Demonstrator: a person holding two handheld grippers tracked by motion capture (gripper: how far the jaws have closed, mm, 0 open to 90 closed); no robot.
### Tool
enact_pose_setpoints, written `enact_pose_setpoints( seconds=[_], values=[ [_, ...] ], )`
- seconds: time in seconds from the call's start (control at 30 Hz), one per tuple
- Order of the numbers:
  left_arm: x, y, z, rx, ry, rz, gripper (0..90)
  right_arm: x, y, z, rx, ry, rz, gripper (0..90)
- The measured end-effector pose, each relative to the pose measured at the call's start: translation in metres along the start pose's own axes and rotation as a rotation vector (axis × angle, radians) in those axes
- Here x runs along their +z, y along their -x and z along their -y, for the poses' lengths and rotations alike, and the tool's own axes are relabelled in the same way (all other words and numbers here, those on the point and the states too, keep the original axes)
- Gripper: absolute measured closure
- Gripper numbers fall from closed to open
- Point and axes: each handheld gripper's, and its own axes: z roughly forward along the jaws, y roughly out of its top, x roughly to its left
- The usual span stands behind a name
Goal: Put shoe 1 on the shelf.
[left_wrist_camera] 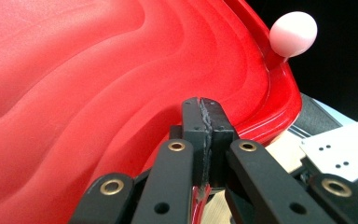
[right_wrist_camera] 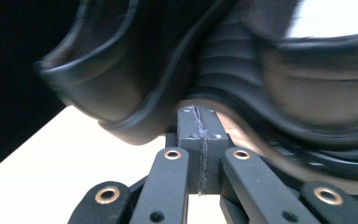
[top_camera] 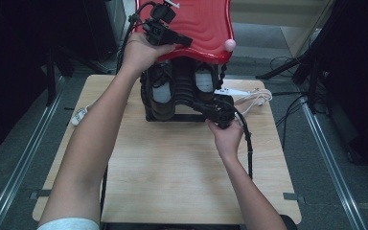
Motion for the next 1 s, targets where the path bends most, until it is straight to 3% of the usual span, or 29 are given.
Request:
enact_pose_setpoints(
  seconds=[0.23, 0.37, 0.63, 1.0],
  values=[
    [0.000, 0.001, 0.001, -0.006, 0.008, -0.005, 89.5, 0.015, -0.027, 0.003, -0.040, -0.030, -0.088, 90.0],
    [0.000, 0.000, 0.001, -0.008, 0.004, 0.000, 89.4, 0.028, -0.042, 0.008, -0.098, -0.078, -0.087, 90.0],
    [0.000, -0.001, 0.001, -0.027, 0.010, 0.010, 89.0, 0.044, -0.061, 0.010, -0.127, -0.106, -0.150, 90.0],
    [0.000, -0.002, 0.001, -0.030, 0.002, 0.015, 89.9, 0.056, -0.065, 0.001, -0.184, -0.137, -0.141, 90.0]
  ],
)
